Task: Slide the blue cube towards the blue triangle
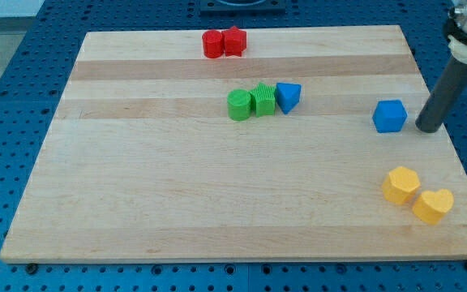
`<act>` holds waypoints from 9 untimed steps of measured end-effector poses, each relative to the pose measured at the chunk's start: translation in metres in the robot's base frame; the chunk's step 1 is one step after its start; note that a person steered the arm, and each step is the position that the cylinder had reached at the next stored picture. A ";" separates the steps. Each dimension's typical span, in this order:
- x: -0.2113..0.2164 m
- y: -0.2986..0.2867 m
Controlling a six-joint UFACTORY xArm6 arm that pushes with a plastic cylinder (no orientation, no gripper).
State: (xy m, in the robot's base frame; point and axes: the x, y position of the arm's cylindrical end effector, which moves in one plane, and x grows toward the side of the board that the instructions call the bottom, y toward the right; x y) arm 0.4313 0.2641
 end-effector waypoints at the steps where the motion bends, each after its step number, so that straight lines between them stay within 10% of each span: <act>1: -0.002 -0.026; 9: -0.025 -0.092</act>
State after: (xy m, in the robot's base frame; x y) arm 0.4060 0.1720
